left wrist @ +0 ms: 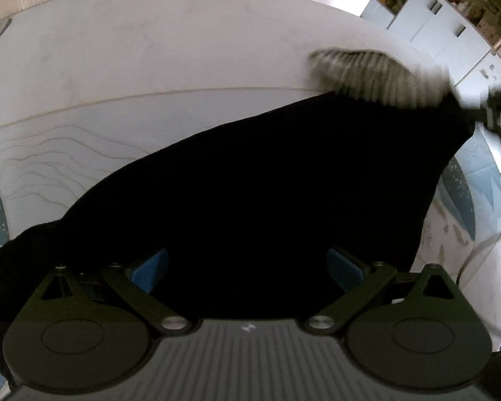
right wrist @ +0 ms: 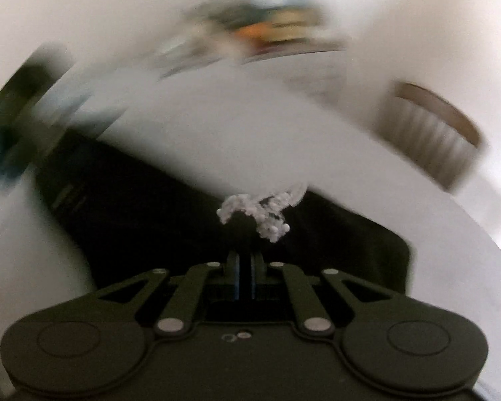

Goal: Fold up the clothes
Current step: 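Fold the beaded trim corner over the garment with the right gripper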

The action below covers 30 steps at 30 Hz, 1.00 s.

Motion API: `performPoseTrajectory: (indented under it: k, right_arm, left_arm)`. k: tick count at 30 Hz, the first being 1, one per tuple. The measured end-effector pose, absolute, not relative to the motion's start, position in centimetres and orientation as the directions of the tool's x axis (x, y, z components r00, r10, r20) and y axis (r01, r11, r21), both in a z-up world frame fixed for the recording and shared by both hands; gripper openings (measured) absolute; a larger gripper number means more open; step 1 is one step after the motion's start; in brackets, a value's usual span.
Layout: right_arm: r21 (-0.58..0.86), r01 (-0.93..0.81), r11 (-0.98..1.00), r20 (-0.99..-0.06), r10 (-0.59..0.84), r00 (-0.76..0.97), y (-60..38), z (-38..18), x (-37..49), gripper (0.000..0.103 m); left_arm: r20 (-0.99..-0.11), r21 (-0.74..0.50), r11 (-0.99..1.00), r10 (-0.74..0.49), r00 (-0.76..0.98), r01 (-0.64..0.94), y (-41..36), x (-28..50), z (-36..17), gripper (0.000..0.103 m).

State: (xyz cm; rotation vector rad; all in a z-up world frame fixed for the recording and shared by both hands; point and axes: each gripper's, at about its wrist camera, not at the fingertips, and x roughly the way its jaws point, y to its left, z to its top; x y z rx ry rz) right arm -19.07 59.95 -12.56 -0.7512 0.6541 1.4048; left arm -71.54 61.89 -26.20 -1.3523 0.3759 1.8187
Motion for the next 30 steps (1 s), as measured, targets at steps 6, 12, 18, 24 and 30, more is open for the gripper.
performPoseTrajectory:
  k: [6, 12, 18, 24, 30]
  right_arm:
    - [-0.054, -0.996, -0.076, -0.844, 0.536, 0.005, 58.7, -15.4, -20.6, 0.103]
    - [0.170, -0.985, -0.037, -0.801, 0.577, -0.160, 56.3, -10.6, -16.6, 0.103]
    - [0.175, -0.979, 0.103, -0.799, 0.596, -0.080, 58.9, -12.1, -15.5, 0.103]
    - [0.282, -0.891, 0.355, -0.843, 0.536, -0.053, 61.9, -15.9, -12.9, 0.103]
    - [0.127, -0.978, 0.167, -0.885, 0.465, -0.036, 61.3, -17.1, -16.9, 0.103]
  left_arm:
    - [-0.903, -0.212, -0.615, 0.421, -0.088, -0.760, 62.3, -71.5, -26.3, 0.101]
    - [-0.902, -0.216, -0.616, 0.423, -0.087, -0.758, 62.4, -71.8, -26.0, 0.101]
    - [-0.899, -0.224, -0.608, 0.430, -0.079, -0.762, 62.2, -72.4, -25.8, 0.101]
    - [-0.902, -0.222, -0.617, 0.424, -0.081, -0.755, 61.9, -72.6, -26.0, 0.101]
    - [-0.898, -0.231, -0.624, 0.433, -0.084, -0.747, 61.5, -72.5, -26.3, 0.101]
